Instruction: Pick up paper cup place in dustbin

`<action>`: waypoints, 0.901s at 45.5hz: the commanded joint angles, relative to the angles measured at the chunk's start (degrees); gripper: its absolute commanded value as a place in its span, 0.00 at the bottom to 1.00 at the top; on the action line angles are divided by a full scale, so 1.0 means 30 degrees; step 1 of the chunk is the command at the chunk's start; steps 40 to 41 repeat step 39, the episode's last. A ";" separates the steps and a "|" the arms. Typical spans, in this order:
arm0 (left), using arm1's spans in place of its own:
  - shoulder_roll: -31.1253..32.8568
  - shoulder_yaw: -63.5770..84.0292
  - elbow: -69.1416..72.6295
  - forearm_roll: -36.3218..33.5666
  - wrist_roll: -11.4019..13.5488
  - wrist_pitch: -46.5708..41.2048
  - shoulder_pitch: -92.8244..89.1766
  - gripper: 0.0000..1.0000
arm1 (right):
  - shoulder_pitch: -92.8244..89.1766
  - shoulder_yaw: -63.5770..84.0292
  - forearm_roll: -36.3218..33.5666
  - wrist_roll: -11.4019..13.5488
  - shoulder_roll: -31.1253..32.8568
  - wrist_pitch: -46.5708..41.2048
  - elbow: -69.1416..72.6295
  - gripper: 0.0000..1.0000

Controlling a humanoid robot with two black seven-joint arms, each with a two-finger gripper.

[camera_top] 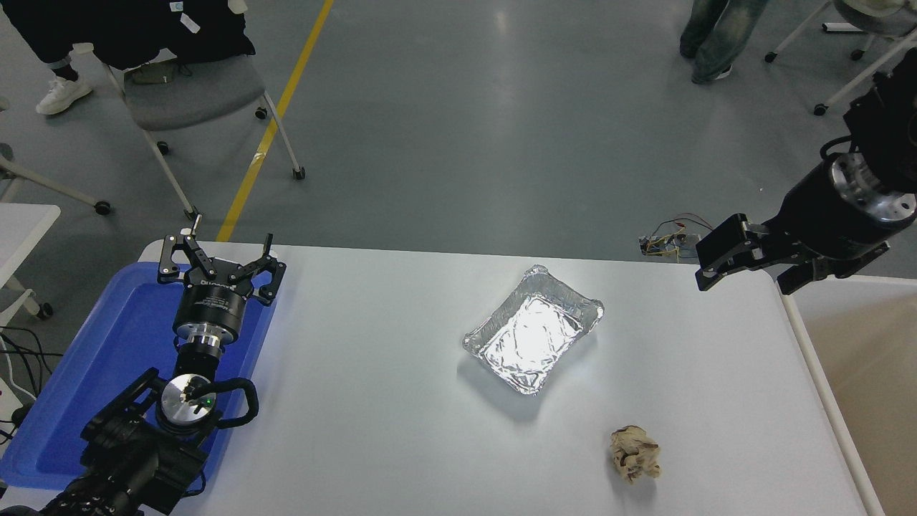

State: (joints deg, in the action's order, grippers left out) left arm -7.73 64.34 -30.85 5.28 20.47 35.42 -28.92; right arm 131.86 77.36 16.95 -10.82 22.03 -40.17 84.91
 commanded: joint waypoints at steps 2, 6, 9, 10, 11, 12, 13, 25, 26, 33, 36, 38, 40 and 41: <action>0.0000 -0.0001 0.0001 -0.0001 0.0002 0.0000 0.0000 1.00 | -0.0125 -0.0036 -0.0055 0.0002 -0.0253 -0.0029 0.0055 1.00; 0.0000 -0.0001 0.0001 -0.0001 0.0002 0.0000 0.0000 1.00 | -0.0155 -0.0065 -0.0055 0.0002 -0.0253 0.0000 0.0055 1.00; 0.0000 -0.0001 0.0001 -0.0001 0.0002 0.0000 0.0000 1.00 | -0.0184 -0.0065 -0.0055 0.0002 -0.0253 0.0000 0.0055 1.00; 0.0000 0.0028 0.0001 -0.0001 -0.0027 0.0000 0.0000 1.00 | -0.0184 -0.0065 -0.0055 0.0002 -0.0253 0.0000 0.0055 1.00; 0.0000 -0.0001 0.0001 -0.0001 0.0001 0.0000 0.0000 1.00 | -0.0184 -0.0036 -0.0084 0.0002 -0.0253 0.0000 0.0055 1.00; 0.0000 -0.0001 0.0001 -0.0001 0.0002 0.0000 0.0000 1.00 | -0.0184 -0.0065 -0.0056 0.0002 -0.0253 0.0000 0.0055 1.00; 0.0000 0.0028 0.0001 -0.0001 0.0002 0.0000 0.0000 1.00 | -0.0184 -0.0065 -0.0084 0.0002 -0.0253 0.0000 0.0055 1.00; 0.0000 0.0028 0.0001 -0.0001 0.0002 0.0000 0.0000 1.00 | -0.0243 -0.0065 -0.0055 0.0002 -0.0224 0.0000 0.0055 1.00; 0.0000 -0.0001 0.0001 -0.0001 0.0002 0.0000 0.0000 1.00 | -0.0243 -0.0065 -0.0055 0.0002 -0.0224 0.0000 0.0055 1.00; 0.0000 -0.0001 0.0001 -0.0001 0.0002 0.0000 0.0000 1.00 | -0.0272 -0.0065 -0.0055 0.0002 -0.0224 0.0000 0.0055 1.00; 0.0000 0.0028 0.0001 -0.0001 0.0002 0.0000 0.0000 1.00 | -0.0272 -0.0065 -0.0055 0.0002 -0.0224 0.0000 0.0055 1.00; 0.0000 -0.0001 0.0001 -0.0001 0.0002 0.0000 0.0000 1.00 | -0.0301 -0.0065 -0.0055 0.0002 -0.0224 0.0030 0.0055 1.00; 0.0000 0.0028 0.0001 -0.0001 0.0002 0.0000 0.0000 1.00 | -0.0301 -0.0065 -0.0055 0.0002 -0.0224 0.0030 0.0055 1.00; 0.0000 0.0028 0.0001 -0.0001 0.0002 0.0000 0.0000 1.00 | -0.0301 -0.0065 -0.0055 0.0002 -0.0224 0.0030 0.0055 1.00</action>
